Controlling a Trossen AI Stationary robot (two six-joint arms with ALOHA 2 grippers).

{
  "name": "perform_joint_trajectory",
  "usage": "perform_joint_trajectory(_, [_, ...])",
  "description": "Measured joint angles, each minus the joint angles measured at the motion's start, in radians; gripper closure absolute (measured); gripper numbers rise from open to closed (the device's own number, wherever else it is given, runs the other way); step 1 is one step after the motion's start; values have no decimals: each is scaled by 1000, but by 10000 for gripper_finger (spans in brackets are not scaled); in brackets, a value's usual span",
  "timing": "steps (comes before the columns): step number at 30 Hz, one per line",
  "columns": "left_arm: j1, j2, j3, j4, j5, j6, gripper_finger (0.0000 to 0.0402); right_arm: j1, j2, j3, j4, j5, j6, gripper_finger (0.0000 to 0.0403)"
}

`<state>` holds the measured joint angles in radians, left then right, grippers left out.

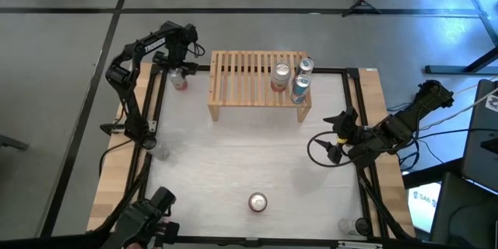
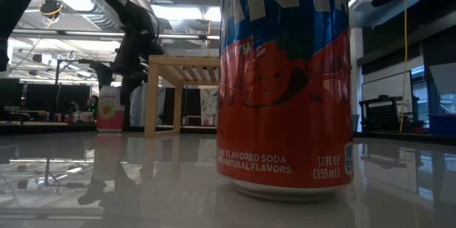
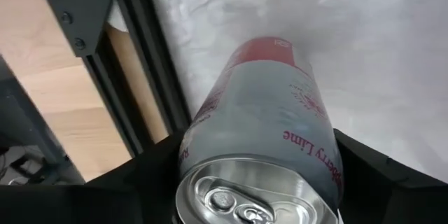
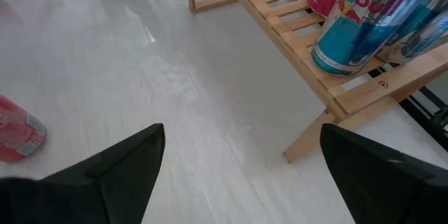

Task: Place canned beverage on shelf
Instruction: Put the pink soda can on the shelf aligned with the other pink soda can

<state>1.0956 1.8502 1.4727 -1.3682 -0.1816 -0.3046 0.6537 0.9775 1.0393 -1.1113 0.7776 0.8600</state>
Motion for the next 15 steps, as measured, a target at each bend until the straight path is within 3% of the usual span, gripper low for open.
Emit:
perform_joint_trajectory(9, [-74, -167, 90, -167, -14, -15, 128, 0, 0, 0, -17, 0, -1, 33])
perform_joint_trajectory(15, [-215, -359, 178, -201, 105, -95, 125, 0, 0, 0, -43, 0, -22, 33])
